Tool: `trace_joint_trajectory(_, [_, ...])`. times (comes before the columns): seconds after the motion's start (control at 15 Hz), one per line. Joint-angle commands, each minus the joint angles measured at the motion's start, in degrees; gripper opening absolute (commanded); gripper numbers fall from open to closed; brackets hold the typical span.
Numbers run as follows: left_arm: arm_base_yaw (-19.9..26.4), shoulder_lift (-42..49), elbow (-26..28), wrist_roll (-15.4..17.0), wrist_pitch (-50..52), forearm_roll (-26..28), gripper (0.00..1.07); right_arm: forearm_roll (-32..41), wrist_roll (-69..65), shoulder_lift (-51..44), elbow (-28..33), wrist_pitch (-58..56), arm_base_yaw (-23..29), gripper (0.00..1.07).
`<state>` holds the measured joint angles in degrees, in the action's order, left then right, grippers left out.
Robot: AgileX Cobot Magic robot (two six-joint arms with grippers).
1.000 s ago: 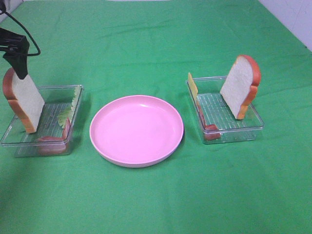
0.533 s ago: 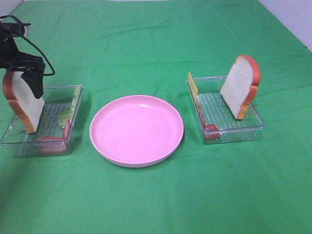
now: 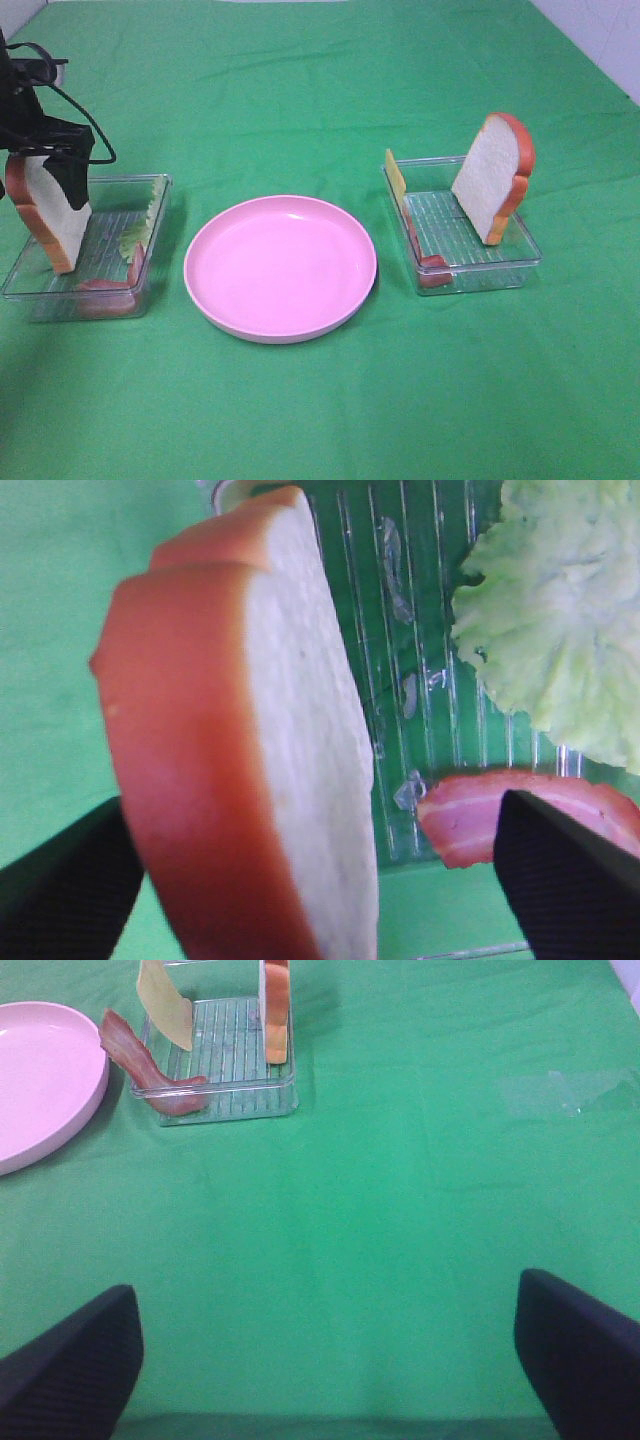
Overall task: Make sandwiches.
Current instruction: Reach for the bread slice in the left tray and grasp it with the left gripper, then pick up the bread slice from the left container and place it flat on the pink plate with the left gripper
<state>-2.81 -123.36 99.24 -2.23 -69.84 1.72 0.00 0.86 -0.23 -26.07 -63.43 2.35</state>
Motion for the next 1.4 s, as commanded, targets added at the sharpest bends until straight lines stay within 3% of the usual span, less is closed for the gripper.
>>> trace_joint_trajectory(0.07, [-0.2,-0.2,0.2,-0.1,-2.6,0.2,0.57,0.0,0.0,-1.4,0.2,0.3,-0.2,0.96])
trace_joint_trajectory(0.2, [-0.2,-0.2,0.2,0.2,-1.5,0.2,0.51,0.0,0.0,-1.4,0.2,0.3,-0.2,0.96])
trace_joint_trajectory(0.6, [-0.2,-0.1,0.2,0.3,-1.4,0.2,0.51,0.0,0.0,-1.4,0.2,0.3,-0.2,0.96])
trace_joint_trajectory(0.67, [-0.2,-0.1,0.2,0.7,-1.5,0.2,0.41,0.0,0.0,-1.4,0.2,0.3,-0.2,0.96])
trace_joint_trajectory(0.8, [-0.2,-0.1,0.2,1.7,-1.6,-1.1,0.03,0.0,0.0,-1.4,0.2,0.3,-0.2,0.96])
trace_joint_trajectory(0.87, [-0.2,-0.1,0.2,1.2,-1.9,-1.7,0.00,0.0,0.0,-1.4,0.2,0.3,-0.2,0.96])
trace_joint_trajectory(1.13, [-0.2,1.9,0.2,0.4,-3.2,-1.7,0.00,0.0,0.0,-1.4,0.2,0.3,-0.2,0.96])
trace_joint_trajectory(1.4, [-0.2,11.5,0.2,1.8,-3.6,-0.5,0.00,0.0,0.0,-1.4,0.2,0.3,-0.2,0.96])
